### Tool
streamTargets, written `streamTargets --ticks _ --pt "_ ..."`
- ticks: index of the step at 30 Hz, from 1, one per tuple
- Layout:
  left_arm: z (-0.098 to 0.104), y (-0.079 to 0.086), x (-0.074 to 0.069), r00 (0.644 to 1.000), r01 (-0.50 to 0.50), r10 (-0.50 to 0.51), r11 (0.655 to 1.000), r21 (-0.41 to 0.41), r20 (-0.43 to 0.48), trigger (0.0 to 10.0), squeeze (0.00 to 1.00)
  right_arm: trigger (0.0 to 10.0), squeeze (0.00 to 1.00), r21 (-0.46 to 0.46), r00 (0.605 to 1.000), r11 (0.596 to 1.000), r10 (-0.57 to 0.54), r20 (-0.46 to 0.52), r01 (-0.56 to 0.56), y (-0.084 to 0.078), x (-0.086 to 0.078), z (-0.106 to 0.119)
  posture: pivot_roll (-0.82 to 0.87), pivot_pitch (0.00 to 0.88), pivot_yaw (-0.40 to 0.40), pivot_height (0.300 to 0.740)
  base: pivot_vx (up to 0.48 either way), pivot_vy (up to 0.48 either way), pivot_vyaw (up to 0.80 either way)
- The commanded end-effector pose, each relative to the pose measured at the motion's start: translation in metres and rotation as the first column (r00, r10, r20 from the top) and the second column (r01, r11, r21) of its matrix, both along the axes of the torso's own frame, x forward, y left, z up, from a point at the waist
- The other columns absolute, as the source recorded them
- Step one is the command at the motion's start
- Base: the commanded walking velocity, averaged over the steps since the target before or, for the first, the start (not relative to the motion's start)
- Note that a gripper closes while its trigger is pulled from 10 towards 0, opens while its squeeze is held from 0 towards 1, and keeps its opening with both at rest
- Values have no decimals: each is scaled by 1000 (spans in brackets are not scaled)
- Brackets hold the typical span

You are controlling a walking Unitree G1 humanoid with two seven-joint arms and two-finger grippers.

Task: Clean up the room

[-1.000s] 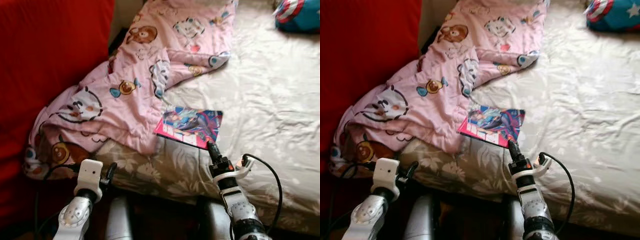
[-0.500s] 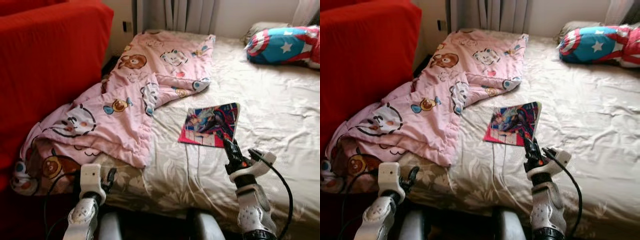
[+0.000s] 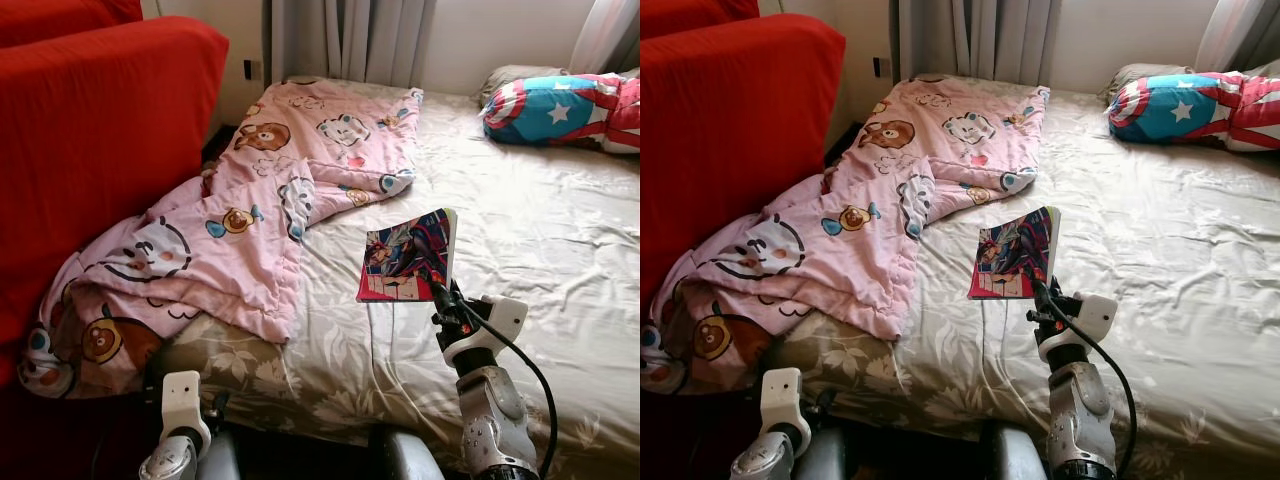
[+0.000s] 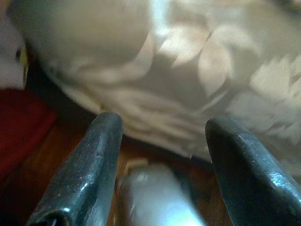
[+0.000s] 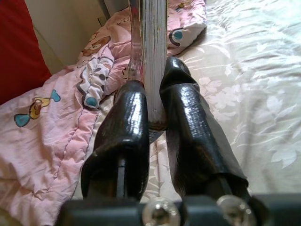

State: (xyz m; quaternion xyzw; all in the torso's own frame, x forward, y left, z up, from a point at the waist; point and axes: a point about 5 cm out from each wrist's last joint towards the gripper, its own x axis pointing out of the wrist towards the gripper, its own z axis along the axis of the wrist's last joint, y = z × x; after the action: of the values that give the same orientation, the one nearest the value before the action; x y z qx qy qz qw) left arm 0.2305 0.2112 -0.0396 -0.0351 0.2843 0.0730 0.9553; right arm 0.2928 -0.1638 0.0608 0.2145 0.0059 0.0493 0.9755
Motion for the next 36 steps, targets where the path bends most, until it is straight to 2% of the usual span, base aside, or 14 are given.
streamTargets --ticks 1,9,15,21,24,31,36 --pt "-10 -3 -8 998 -17 17 1000 -6 -54 10000 0 10000 0 -35 999 999 -12 41 14 0 2 7 52 0 -122 629 0 0 0" --pt "-27 -5 -30 984 -38 37 999 -3 -173 10000 0 10000 0 -74 997 994 -74 23 76 -11 0 3 42 0 -142 669 0 0 0" --pt "-34 -11 -38 977 -35 32 999 -7 -211 10000 0 10000 0 -112 998 992 -66 3 66 -9 -1 -3 57 0 -157 694 0 0 0" --pt "-39 -12 -47 968 -8 7 1000 -1 -252 10000 0 10000 0 -134 996 988 -79 -32 74 -8 -2 -8 46 0 -148 694 0 0 0" --pt "-44 -10 -57 958 -9 8 1000 -2 -287 10000 0 10000 0 -144 992 983 -119 -50 111 -12 -4 -12 47 0 -150 694 0 0 0" --pt "-46 -6 -63 953 -11 10 1000 -2 -302 10000 0 10000 0 -164 992 980 -121 -46 112 -13 -6 -14 46 0 -147 694 0 0 0" --pt "-50 -2 -74 946 -4 4 1000 0 -323 10000 0 10000 0 -145 990 981 -136 -37 129 -13 -6 -14 49 0 -142 724 0 0 0"
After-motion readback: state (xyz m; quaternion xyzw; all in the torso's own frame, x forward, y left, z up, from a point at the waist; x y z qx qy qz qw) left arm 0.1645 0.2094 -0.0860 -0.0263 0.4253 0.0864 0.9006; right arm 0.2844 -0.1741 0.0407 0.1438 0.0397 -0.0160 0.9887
